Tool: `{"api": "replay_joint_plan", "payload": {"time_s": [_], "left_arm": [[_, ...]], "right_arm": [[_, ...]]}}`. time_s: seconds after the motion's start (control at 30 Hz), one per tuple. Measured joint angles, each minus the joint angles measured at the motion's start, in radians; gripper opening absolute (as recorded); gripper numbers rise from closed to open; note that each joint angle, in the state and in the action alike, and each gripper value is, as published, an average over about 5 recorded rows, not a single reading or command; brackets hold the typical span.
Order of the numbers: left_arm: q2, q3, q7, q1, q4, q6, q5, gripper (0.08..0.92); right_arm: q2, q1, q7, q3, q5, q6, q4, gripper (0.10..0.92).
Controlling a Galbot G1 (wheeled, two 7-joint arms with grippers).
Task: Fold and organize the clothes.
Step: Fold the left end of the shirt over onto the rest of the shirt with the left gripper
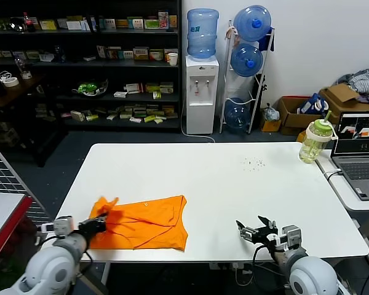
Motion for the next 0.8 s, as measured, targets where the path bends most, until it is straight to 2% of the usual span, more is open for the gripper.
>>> {"api": "replay_joint_plan", "payload": {"time_s": [0.33,0.57,0.67,0.8], "left_arm": [[-0.176,0.219,-0.111,-0.209,0.008,0.034,-0.045,0.093],[-0.242,0.293,-0.143,-0.272,0.036,0.048,-0.044,0.094],[-0.256,0.307,-0.149,-0.282,0.038,0.057,-0.041,0.132],[-0.264,0.314,-0.158,-0.285,0.035,0.07,-0.045,0.245]], "right_arm": [[0.017,-0.033,0.004,0.023,-0.01,-0.001,0.007,0.823],[0.015,-0.036,0.005,0.026,-0.01,-0.001,0.006,0.823],[0.014,-0.034,0.006,0.025,-0.009,-0.001,0.003,0.823],[0.013,-0.031,0.007,0.021,-0.009,-0.002,0.001,0.823]]}}
